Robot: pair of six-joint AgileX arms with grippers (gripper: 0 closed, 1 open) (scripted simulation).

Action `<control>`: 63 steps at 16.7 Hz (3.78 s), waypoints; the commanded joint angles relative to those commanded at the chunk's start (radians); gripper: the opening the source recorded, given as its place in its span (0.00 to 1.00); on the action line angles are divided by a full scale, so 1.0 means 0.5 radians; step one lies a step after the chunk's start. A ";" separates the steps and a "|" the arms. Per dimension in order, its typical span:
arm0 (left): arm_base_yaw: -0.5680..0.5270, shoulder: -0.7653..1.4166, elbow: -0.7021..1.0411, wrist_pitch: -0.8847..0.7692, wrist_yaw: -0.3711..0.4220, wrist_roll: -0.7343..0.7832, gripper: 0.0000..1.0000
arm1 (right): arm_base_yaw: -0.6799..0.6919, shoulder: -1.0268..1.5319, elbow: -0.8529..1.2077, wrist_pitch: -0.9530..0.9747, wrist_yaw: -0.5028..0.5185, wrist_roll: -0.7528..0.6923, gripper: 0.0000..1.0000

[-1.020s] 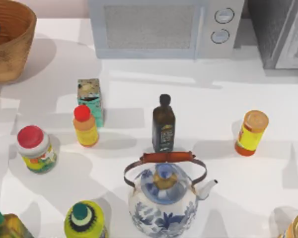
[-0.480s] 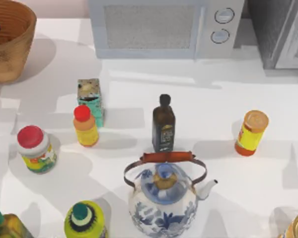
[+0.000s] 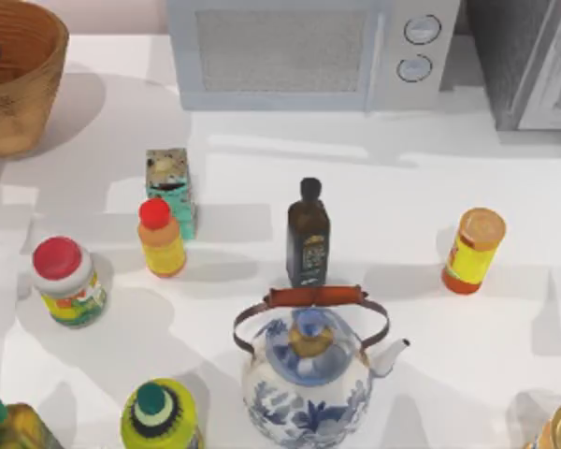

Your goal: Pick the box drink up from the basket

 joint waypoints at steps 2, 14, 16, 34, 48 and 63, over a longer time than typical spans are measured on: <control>-0.002 -0.050 0.037 -0.068 -0.003 -0.001 0.00 | 0.000 0.000 0.000 0.000 0.000 0.000 1.00; -0.004 -0.466 0.390 -0.909 -0.011 0.004 0.00 | 0.000 0.000 0.000 0.000 0.000 0.000 1.00; -0.004 -0.542 0.459 -1.032 -0.012 0.004 0.00 | 0.000 0.000 0.000 0.000 0.000 0.000 1.00; -0.160 -2.073 -0.595 -1.475 -0.206 0.000 0.00 | 0.000 0.000 0.000 0.000 0.000 0.000 1.00; -0.424 -4.338 -2.265 -2.086 -0.489 -0.023 0.00 | 0.000 0.000 0.000 0.000 0.000 0.000 1.00; -0.690 -3.659 -2.175 -1.484 -1.287 0.014 0.00 | 0.000 0.000 0.000 0.000 0.000 0.000 1.00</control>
